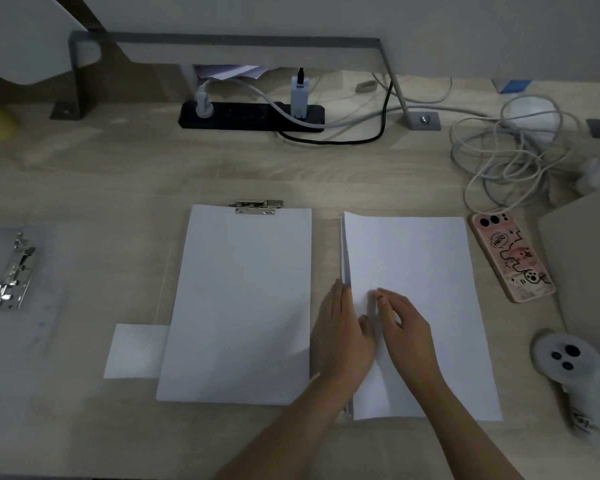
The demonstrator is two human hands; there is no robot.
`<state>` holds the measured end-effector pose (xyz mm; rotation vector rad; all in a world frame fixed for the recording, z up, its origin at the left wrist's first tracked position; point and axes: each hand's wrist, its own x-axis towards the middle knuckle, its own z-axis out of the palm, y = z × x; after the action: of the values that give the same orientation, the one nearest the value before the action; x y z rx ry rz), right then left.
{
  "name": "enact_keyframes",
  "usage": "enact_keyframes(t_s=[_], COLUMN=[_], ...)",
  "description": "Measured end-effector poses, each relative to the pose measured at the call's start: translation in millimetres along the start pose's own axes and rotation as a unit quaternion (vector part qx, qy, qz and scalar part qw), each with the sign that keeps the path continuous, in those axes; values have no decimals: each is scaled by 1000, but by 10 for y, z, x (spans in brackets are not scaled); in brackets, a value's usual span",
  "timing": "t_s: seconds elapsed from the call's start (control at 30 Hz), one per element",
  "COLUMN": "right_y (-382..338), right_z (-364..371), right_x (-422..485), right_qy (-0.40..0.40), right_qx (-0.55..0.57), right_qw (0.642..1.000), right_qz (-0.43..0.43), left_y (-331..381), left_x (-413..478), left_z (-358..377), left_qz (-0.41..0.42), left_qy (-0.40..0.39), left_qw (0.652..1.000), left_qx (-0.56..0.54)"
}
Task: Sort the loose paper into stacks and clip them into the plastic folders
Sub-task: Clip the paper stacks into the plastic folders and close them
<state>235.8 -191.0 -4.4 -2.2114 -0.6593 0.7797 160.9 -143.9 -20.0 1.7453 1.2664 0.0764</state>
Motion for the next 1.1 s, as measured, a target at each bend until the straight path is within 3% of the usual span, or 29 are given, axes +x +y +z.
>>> enact_keyframes(t_s=[0.37, 0.5, 0.6, 0.67, 0.77, 0.9, 1.0, 1.1], right_y=[5, 9, 20, 19, -6, 12, 50, 26], right_z=[7, 2, 1, 1, -10, -68, -272, -556], right_x=[-6, -7, -6, -8, -14, -1, 83, 140], right_qy=[-3, -1, -5, -7, -7, -9, 70, 110], right_qx=[-12, -11, -26, -23, -11, 5, -3, 45], right_qw=[1000, 1000, 999, 1000, 1000, 1000, 997, 988], right_qz=[-21, -20, -22, -19, -6, 7, 42, 100], left_y=[85, 112, 94, 72, 67, 72, 72, 75], left_x=[-198, -230, -150, -33, 117, 157, 116, 22], left_z=[-39, -78, -88, -74, -60, -66, -236, -655], left_qz=[27, 36, -13, -48, -84, -75, -24, -7], left_qy=[-1, 49, 79, 60, -7, -5, -5, -58], left_qw=[1000, 998, 992, 991, 996, 997, 991, 953], left_qx=[-12, -2, -102, -108, -14, -12, -131, -296])
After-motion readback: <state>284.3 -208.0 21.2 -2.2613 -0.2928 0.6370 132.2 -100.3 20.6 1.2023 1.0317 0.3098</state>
